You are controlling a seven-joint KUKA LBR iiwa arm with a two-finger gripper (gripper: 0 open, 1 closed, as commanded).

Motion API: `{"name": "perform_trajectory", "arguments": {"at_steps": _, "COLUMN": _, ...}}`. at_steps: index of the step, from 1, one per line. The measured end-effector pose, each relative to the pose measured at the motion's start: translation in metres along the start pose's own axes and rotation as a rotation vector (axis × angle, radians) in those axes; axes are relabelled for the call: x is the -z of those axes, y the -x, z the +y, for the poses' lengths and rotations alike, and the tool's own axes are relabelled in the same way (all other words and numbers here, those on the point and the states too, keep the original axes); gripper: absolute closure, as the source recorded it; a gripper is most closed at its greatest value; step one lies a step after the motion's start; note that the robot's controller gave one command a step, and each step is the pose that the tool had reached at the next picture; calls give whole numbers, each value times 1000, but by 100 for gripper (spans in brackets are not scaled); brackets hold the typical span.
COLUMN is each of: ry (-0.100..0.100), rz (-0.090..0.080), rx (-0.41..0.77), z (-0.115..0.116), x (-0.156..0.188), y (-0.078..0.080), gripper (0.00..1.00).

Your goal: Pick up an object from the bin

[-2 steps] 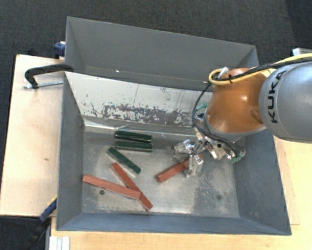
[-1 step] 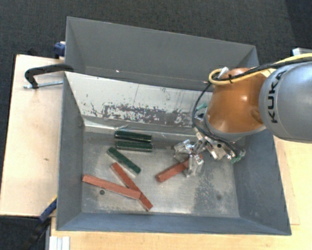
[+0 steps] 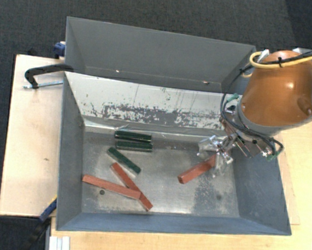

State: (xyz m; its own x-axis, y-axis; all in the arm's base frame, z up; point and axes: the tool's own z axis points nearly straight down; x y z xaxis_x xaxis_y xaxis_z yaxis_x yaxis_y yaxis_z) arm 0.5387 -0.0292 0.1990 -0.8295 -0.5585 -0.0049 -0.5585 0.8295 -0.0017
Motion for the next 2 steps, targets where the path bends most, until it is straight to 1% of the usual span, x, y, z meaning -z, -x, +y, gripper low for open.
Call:
{"name": "perform_trajectory", "arguments": {"at_steps": 1, "ry": 0, "rz": 0, "rx": 0, "z": 0, "x": 0, "y": 0, "gripper": 100}}
{"name": "perform_trajectory", "arguments": {"at_steps": 2, "ry": -7, "rz": -4, "rx": 270, "z": -23, "x": 164, "y": -41, "gripper": 100}}
